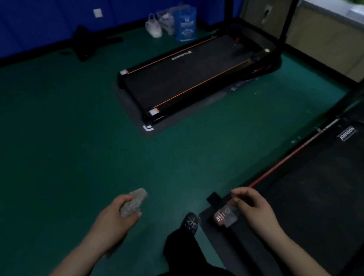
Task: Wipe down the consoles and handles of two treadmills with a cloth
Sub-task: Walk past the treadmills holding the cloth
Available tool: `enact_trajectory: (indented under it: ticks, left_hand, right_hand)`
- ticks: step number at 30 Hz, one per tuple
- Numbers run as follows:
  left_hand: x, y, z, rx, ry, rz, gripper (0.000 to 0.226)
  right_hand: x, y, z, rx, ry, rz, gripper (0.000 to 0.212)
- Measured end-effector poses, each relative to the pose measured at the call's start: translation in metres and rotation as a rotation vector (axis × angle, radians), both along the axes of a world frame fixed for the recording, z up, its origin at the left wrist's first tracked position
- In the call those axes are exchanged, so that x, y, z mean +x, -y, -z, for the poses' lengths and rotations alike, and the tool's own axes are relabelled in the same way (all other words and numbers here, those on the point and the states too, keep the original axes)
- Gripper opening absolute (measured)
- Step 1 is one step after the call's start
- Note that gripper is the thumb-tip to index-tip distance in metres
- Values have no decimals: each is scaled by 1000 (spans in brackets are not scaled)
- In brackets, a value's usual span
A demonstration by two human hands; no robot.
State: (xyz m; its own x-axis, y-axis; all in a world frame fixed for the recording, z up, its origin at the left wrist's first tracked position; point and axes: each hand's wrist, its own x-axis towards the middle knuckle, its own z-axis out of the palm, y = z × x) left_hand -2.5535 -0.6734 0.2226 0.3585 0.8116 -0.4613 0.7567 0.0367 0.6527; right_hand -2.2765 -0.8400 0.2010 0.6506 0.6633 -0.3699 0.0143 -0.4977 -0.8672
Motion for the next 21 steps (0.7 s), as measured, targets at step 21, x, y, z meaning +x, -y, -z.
enact_trajectory:
  ticks: [21]
  left_hand:
    - [387, -306, -14, 31, 28, 494, 34]
  right_hand:
    - [269, -190, -9, 16, -7, 452, 17]
